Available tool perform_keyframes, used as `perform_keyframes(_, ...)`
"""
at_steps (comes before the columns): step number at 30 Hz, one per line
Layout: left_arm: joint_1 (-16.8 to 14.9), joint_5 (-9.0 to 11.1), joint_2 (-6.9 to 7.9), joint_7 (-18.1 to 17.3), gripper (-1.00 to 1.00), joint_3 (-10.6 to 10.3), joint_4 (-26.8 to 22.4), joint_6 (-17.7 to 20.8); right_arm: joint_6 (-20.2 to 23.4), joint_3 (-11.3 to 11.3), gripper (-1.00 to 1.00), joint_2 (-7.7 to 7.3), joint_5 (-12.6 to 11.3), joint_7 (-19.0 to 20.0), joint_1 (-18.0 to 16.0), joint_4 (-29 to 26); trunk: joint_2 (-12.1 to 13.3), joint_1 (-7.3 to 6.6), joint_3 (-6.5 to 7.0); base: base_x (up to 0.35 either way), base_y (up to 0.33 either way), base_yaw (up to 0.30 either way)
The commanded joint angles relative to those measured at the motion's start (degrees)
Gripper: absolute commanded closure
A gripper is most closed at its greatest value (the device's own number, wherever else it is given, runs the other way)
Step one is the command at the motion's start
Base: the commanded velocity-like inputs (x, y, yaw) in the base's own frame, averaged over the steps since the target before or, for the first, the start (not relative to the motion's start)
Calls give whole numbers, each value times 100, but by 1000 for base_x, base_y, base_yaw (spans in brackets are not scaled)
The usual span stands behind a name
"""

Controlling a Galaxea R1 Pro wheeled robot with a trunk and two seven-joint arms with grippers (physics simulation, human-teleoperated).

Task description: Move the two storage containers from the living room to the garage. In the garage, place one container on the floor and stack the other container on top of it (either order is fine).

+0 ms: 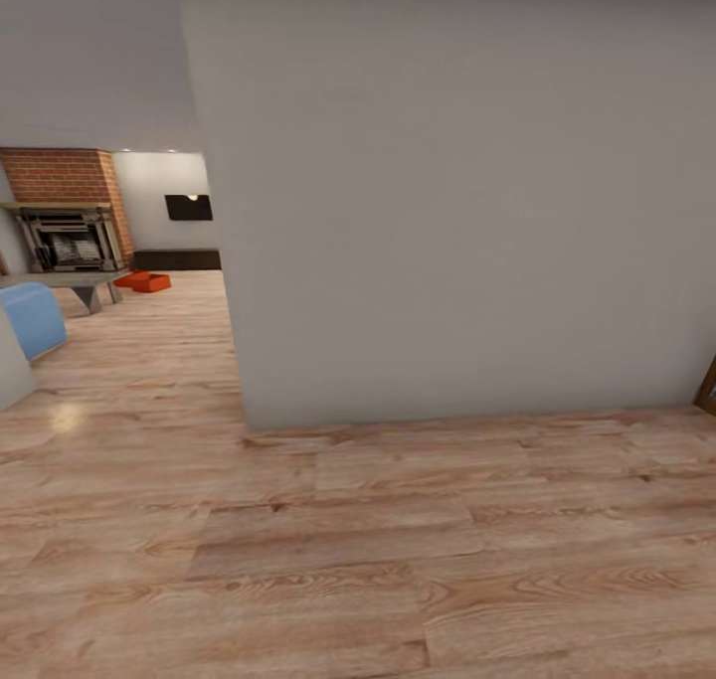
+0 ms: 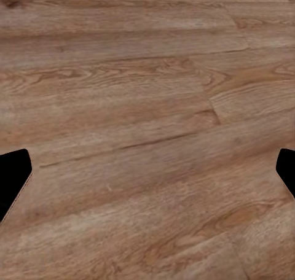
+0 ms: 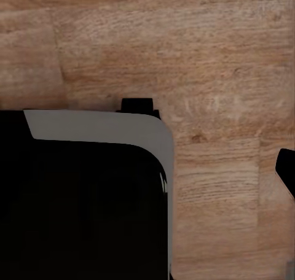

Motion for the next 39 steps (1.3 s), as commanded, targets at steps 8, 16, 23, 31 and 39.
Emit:
perform_keyframes(8,-5,52,1,-58,-100,19,6,17,-2,-5,-100,-1,-2,13,-2,-1,-3,3,-6,347,0,0)
perform_keyframes(16,-3,52,1,-58,-100,19,8,17,-2,-5,-100,-1,-2,11,-2,-1,-3,3,-6,347,0,0)
perform_keyframes(23,-4,52,1,-58,-100,19,7,17,-2,-5,-100,-2,-2,8,-2,-1,-3,3,-6,347,0,5)
perform_keyframes(31,-5,52,1,-58,-100,19,8,17,-2,-5,-100,-1,-2,7,-2,-1,-3,3,-6,347,0,100)
perform_keyframes(39,-4,52,1,-58,-100,19,5,17,-2,-5,-100,-1,-2,7,-2,-1,-3,3,-6,347,0,219)
